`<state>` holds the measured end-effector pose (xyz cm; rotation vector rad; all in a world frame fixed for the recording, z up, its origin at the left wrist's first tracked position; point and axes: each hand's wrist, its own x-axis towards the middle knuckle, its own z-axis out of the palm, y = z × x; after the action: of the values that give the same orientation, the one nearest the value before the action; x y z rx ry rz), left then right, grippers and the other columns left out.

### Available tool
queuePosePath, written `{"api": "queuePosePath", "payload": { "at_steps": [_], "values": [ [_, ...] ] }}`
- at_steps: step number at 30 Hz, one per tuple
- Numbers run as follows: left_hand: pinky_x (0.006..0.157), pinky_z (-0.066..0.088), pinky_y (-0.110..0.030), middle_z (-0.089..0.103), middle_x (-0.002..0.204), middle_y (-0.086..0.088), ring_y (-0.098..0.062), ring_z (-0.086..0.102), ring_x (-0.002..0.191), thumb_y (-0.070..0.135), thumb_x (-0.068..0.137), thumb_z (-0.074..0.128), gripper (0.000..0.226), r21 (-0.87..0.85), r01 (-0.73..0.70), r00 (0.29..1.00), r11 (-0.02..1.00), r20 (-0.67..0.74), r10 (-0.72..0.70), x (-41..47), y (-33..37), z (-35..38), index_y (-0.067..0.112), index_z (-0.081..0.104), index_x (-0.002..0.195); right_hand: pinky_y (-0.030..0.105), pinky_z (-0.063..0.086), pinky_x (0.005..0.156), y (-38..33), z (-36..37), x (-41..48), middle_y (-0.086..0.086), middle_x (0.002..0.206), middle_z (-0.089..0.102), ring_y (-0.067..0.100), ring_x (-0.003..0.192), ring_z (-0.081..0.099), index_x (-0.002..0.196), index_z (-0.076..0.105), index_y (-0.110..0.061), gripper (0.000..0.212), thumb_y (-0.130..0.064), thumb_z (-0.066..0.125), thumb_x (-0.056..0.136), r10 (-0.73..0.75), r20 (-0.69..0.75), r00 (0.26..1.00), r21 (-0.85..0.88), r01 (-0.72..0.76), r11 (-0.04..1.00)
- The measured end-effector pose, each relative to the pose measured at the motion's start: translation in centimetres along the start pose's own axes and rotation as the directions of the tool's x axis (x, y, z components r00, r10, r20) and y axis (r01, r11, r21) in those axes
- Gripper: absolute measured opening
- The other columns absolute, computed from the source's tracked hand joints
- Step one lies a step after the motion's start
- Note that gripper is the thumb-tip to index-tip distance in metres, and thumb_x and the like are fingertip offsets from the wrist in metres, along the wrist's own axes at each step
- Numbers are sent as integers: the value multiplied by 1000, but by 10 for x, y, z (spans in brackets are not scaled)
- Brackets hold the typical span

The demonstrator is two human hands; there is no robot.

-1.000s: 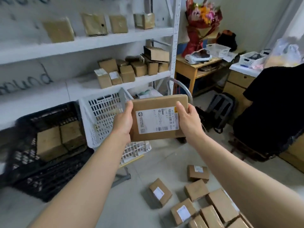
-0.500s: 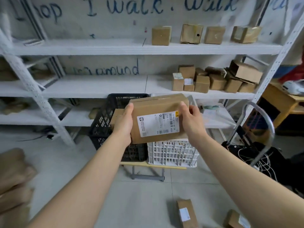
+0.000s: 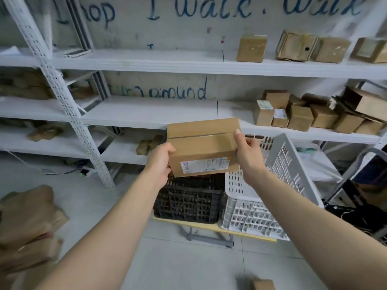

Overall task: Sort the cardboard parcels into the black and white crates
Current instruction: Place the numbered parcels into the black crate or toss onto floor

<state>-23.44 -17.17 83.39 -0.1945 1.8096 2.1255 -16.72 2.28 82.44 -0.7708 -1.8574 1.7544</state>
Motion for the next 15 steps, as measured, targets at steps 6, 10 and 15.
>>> {"api": "queuePosePath", "payload": {
  "at_steps": [6, 10, 15],
  "values": [
    [87, 48, -37, 60, 111, -10, -25, 54, 105, -14, 72, 41, 60, 175, -80, 996, 981, 50, 72, 60, 4, -34, 13, 51, 125, 34, 37, 83, 12, 53, 25, 1, 114, 51, 19, 100, 48, 128, 47, -13, 62, -60, 43, 89, 73, -15, 997, -46, -74, 996],
    [66, 47, -33, 64, 78, -4, -20, 57, 78, 2, 83, 44, 17, -31, -13, 1000, 999, -9, 12, 80, 10, -43, 12, 57, 86, 34, 33, 81, 24, 70, 40, -2, 101, 52, 20, 98, 45, 114, 47, -17, 53, -63, 45, 86, 165, -31, 986, -30, -166, 986],
    [61, 53, -30, 71, 67, 5, -13, 67, 66, 43, 91, 58, 23, -83, 42, 998, 996, -50, -46, 108, 10, -41, 21, 62, 84, 34, 34, 85, 28, 83, 63, -6, 89, 47, 17, 93, 46, 98, 44, -21, 46, -65, 43, 86, 181, -16, 983, -70, -182, 981]
  ]
}}
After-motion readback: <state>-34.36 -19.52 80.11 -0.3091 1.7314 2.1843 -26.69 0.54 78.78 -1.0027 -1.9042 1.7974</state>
